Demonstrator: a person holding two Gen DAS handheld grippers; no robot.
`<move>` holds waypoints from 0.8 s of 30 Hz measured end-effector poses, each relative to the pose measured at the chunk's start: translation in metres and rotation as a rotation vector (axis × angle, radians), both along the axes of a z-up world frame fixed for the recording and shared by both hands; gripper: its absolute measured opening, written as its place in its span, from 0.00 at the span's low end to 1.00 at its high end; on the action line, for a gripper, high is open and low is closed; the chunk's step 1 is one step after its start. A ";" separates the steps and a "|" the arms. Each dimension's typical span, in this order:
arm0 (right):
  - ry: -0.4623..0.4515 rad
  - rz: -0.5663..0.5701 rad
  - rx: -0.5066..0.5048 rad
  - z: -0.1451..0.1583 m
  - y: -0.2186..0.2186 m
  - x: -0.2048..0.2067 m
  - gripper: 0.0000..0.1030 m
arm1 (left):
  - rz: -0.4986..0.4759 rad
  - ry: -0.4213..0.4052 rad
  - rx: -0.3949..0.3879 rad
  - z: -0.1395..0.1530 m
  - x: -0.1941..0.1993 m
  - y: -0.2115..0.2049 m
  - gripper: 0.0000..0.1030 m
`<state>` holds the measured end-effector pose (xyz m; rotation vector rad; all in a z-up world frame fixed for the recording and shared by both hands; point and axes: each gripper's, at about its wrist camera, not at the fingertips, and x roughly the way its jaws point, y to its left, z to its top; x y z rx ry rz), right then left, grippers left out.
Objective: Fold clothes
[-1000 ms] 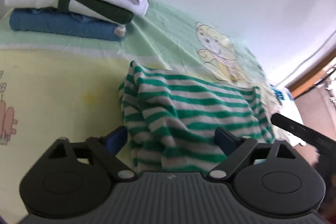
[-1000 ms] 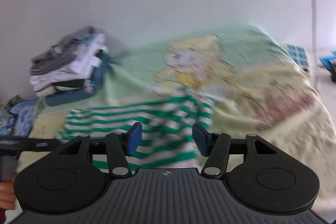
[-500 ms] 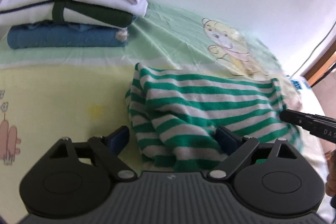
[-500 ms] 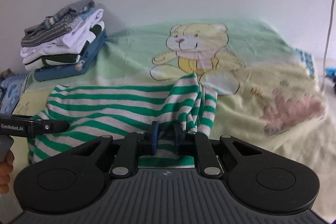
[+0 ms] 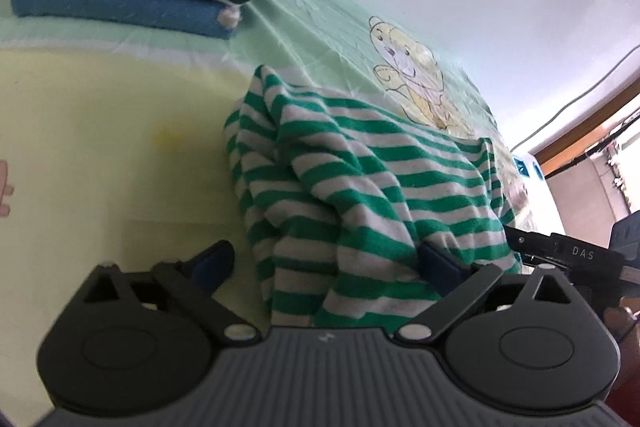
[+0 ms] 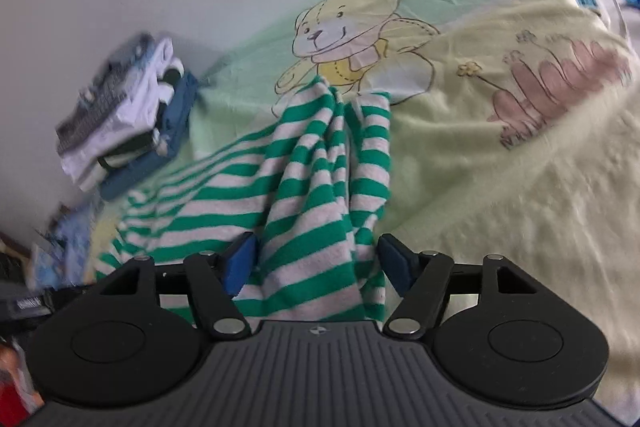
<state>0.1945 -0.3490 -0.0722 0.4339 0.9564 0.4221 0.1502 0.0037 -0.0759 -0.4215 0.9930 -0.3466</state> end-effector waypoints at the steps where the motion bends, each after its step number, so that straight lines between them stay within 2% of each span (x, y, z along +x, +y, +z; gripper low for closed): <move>1: 0.011 0.007 0.019 0.000 0.001 0.000 0.48 | -0.006 -0.003 -0.005 0.000 0.000 -0.002 0.81; 2: 0.016 0.014 0.025 0.001 0.001 0.001 0.47 | -0.017 -0.001 -0.031 0.000 0.000 -0.003 0.65; 4: 0.026 0.022 0.031 0.004 -0.001 0.003 0.40 | -0.017 -0.010 -0.063 0.003 -0.003 -0.003 0.53; 8: 0.036 0.033 0.045 0.015 -0.004 0.005 0.36 | -0.022 -0.047 -0.026 0.019 -0.011 -0.007 0.28; 11: 0.035 0.044 0.103 0.029 -0.011 0.001 0.35 | -0.006 -0.053 -0.044 0.032 -0.019 0.001 0.23; 13: 0.041 0.063 0.146 0.037 -0.013 -0.004 0.35 | 0.005 -0.061 -0.066 0.043 -0.030 0.009 0.23; 17: 0.073 0.112 0.212 0.048 -0.010 -0.024 0.35 | 0.018 -0.073 -0.063 0.064 -0.059 0.025 0.23; 20: 0.089 0.158 0.198 0.047 0.000 -0.044 0.35 | 0.027 -0.044 -0.039 0.066 -0.085 0.031 0.23; 24: 0.133 0.184 0.138 0.039 0.004 -0.079 0.35 | 0.025 0.031 -0.023 0.050 -0.122 0.028 0.23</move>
